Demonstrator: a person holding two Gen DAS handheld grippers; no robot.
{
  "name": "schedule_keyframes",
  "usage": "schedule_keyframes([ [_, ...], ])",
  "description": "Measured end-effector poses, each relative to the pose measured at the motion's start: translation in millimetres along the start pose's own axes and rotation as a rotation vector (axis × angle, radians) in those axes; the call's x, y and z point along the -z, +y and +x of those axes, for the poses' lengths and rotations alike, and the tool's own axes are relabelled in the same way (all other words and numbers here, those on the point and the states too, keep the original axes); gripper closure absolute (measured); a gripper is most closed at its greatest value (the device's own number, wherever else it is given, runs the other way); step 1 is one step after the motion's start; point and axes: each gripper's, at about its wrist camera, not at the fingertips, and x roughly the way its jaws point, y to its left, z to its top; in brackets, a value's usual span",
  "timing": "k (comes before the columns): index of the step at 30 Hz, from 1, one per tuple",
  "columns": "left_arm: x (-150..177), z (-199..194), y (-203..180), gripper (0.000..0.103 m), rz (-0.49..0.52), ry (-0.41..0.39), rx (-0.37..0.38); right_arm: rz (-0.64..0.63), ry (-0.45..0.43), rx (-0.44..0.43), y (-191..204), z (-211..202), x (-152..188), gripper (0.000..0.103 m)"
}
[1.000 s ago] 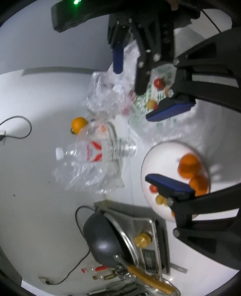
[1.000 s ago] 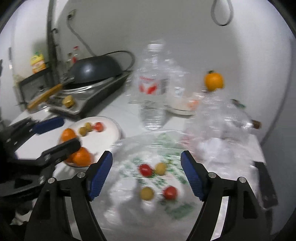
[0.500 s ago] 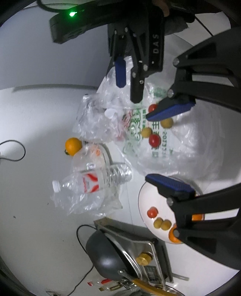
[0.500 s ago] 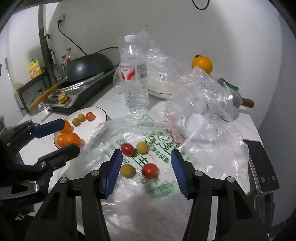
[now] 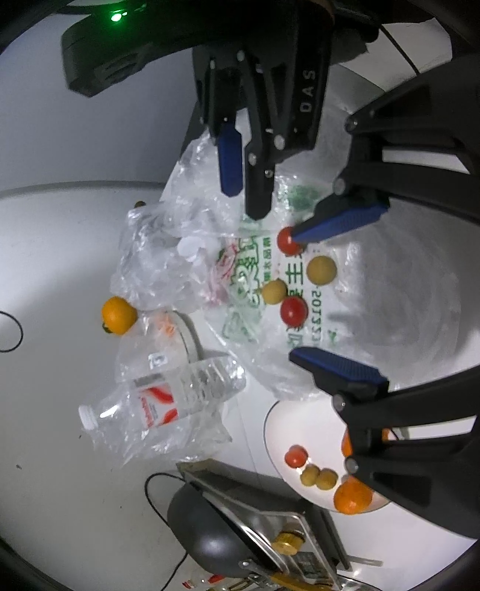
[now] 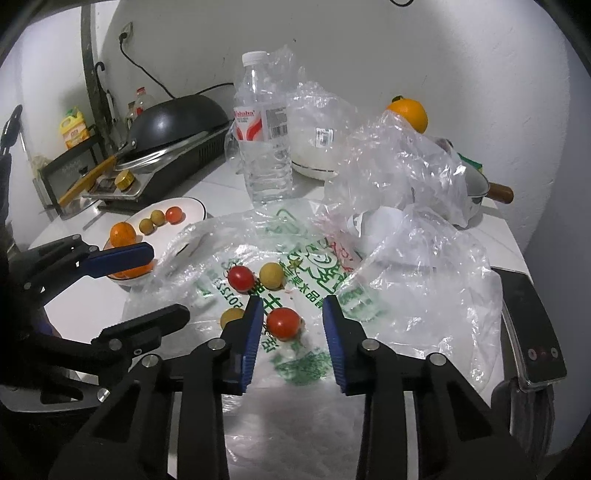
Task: Organize fruits
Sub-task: 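Grasp another red tomato with the right gripper while the left grasps a yellow fruit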
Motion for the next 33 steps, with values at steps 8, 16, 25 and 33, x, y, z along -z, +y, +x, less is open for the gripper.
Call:
schedule_keyframes([
  [8, 1, 21, -3, 0.044, 0.003, 0.056, 0.003, -0.019, 0.047, -0.043, -3, 20, 2, 0.068],
  [16, 7, 43, -5, 0.055, 0.015, 0.123, 0.016, -0.029, 0.100, -0.094, -5, 41, 2, 0.068],
  [25, 12, 60, -10, 0.064, 0.029, 0.176, 0.039, -0.050, 0.146, -0.139, -5, 57, 0, 0.068],
  [33, 11, 69, -14, 0.067, 0.042, 0.199, 0.056, -0.052, 0.181, -0.157, -6, 69, 3, 0.068],
])
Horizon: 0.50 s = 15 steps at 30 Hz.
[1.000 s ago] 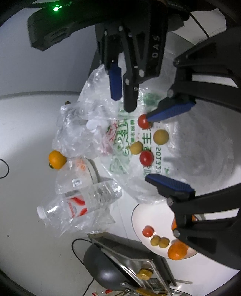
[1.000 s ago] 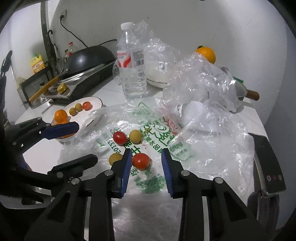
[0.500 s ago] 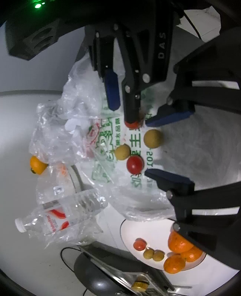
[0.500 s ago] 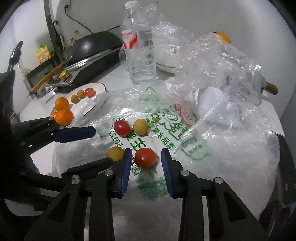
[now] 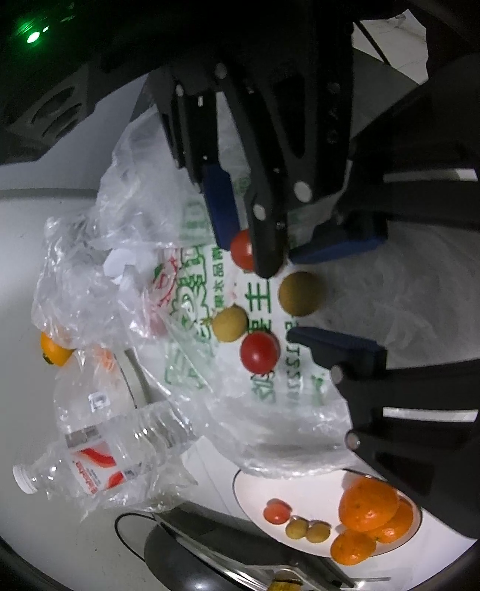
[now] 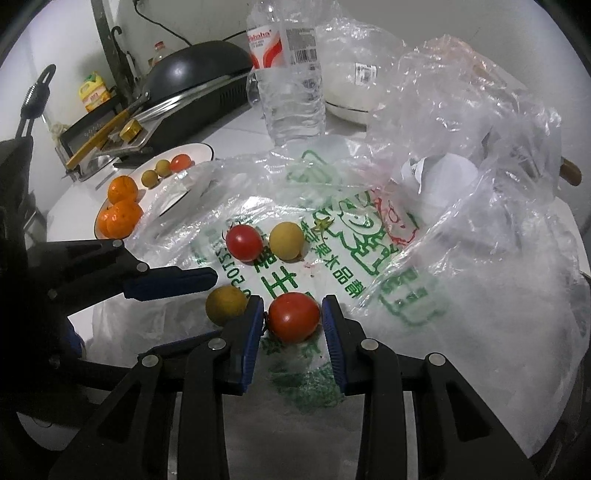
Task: Organize fruits
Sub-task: 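Grasp another red tomato with the right gripper while the left grasps a yellow fruit, then carry the yellow fruit with the left gripper while the right carries the tomato to the plate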
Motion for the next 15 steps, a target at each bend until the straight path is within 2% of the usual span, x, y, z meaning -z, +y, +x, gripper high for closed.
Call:
schedule_keyframes([
  [4, -1, 1, -1, 0.072, 0.005, -0.002, 0.006, -0.002, -0.001, -0.004, -1, 0, 1, 0.071],
  [5, -1, 1, -1, 0.077, 0.004, -0.004, 0.007, -0.001, -0.003, -0.004, -2, -1, 1, 0.071],
  [15, -3, -12, 1, 0.077, 0.012, -0.033, 0.018, 0.010, -0.053, 0.016, 0, -19, -2, 0.071],
])
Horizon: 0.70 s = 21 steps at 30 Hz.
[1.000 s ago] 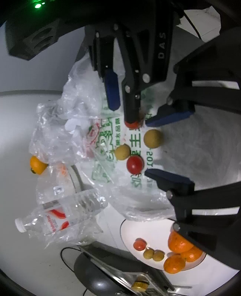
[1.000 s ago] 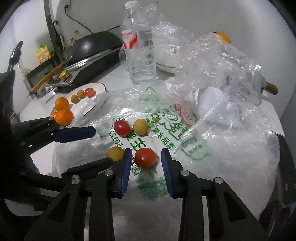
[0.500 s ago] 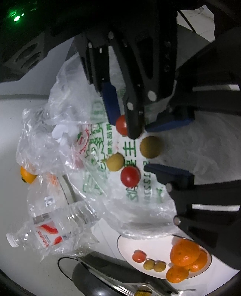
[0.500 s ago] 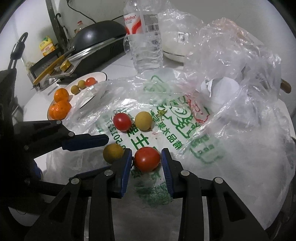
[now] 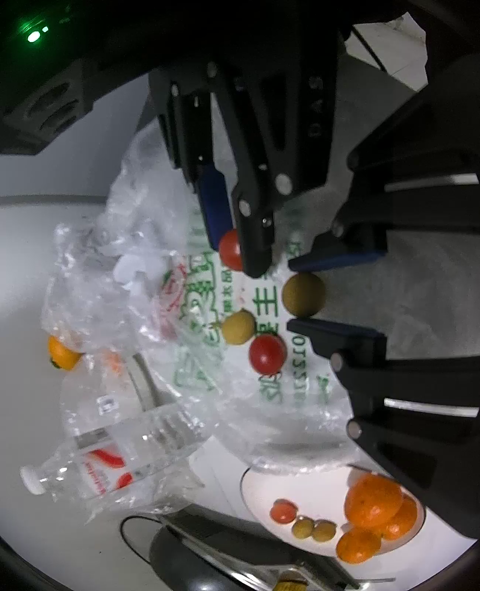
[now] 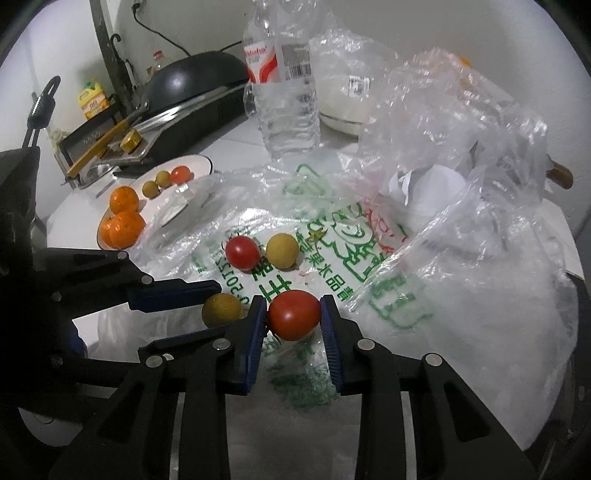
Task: Organize fruits
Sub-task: 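Carry the yellow fruit with the left gripper while the right carries the tomato to the plate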
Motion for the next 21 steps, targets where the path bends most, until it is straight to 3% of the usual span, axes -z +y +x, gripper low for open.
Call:
schedule_keyframes([
  [21, 12, -64, 24, 0.077, -0.044, -0.131, -0.025, -0.039, -0.062, 0.057, 48, -28, -13, 0.071],
])
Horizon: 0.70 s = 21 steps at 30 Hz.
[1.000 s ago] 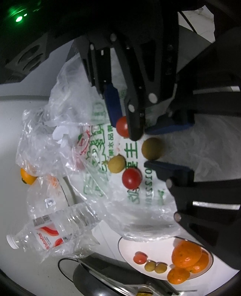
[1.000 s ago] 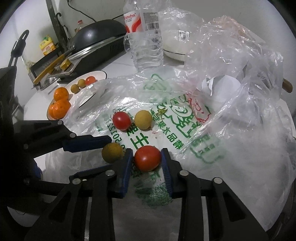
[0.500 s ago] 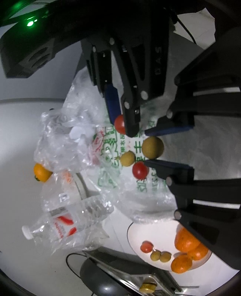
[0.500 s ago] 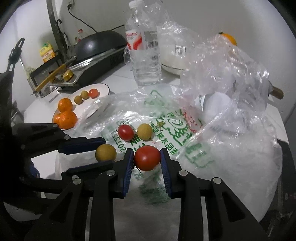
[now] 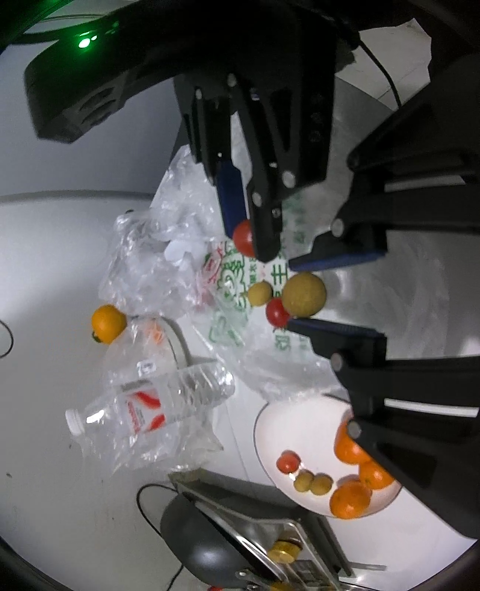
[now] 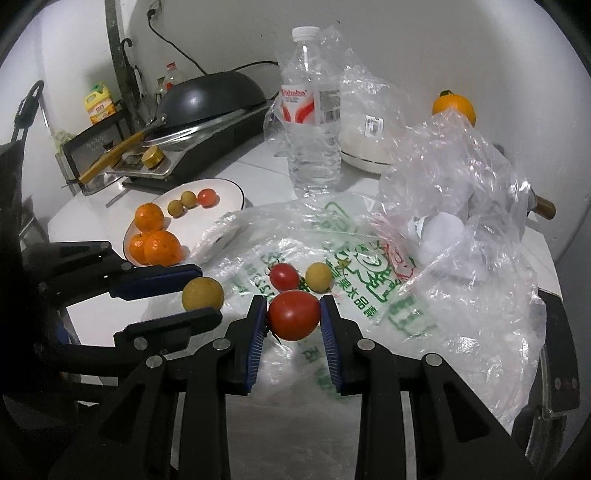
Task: Organize fruits
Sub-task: 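Carry the yellow fruit with the left gripper while the right carries the tomato to the plate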
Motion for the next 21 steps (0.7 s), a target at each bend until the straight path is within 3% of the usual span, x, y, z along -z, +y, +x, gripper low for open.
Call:
schedule_keyframes([
  [21, 27, -42, 76, 0.077, -0.097, -0.065, -0.094, -0.068, -0.013, 0.003, 61, 7, -27, 0.071],
])
